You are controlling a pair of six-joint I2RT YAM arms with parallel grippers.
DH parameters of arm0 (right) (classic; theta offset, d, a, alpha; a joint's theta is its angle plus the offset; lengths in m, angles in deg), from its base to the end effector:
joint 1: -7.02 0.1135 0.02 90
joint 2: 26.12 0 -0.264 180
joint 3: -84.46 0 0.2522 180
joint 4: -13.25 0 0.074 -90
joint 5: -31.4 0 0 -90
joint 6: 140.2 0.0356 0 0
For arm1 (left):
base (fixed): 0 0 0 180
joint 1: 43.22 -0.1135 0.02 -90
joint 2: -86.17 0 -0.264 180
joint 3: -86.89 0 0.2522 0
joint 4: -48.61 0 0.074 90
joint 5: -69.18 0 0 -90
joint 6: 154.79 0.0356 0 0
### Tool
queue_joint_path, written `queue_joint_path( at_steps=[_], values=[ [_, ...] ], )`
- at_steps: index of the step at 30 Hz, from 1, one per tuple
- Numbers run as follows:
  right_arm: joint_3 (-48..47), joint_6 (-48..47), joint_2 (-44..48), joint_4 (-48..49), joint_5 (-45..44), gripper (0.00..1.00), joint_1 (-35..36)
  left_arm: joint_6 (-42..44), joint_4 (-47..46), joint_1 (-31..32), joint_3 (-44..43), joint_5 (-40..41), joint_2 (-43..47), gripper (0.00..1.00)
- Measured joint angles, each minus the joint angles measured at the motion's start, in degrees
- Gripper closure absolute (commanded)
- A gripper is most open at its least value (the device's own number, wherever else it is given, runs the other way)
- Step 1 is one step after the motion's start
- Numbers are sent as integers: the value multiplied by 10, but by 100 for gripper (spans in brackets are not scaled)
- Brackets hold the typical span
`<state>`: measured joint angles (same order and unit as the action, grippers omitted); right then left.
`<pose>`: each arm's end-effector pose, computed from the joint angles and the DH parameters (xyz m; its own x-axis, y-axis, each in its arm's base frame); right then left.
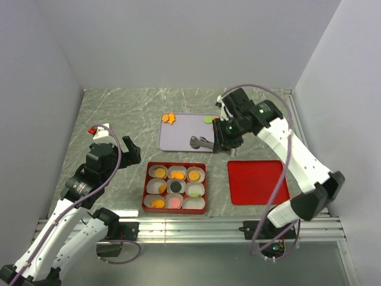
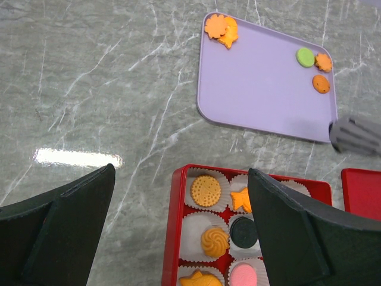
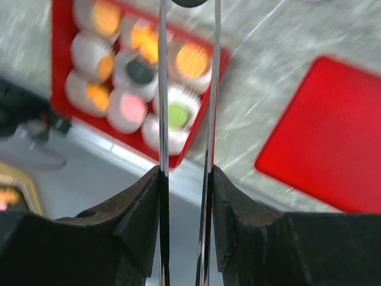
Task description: Pack the cookies
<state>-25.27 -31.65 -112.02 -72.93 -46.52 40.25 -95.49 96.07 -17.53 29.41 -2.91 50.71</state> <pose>0.2321 0.1609 0.3823 -0.8988 -0.2169 -0.3810 -0.3493 0.8794 0.3234 0.1275 -0.0492 0.3149 -0.4157 -0.3391 -0.8439 -0.0581 0.9359 -0.3475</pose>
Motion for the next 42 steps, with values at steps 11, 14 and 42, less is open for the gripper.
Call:
queue_joint_path(
  at_steps=[11, 14, 42],
  values=[
    [154, 15, 155, -12, 80, 65, 107, 0, 0, 0, 0, 0, 0, 1],
    [183, 26, 185, -24, 84, 65, 127, 0, 0, 0, 0, -1, 0, 1],
    [280, 43, 231, -37, 99, 64, 173, 0, 0, 0, 0, -16, 19, 1]
  ],
)
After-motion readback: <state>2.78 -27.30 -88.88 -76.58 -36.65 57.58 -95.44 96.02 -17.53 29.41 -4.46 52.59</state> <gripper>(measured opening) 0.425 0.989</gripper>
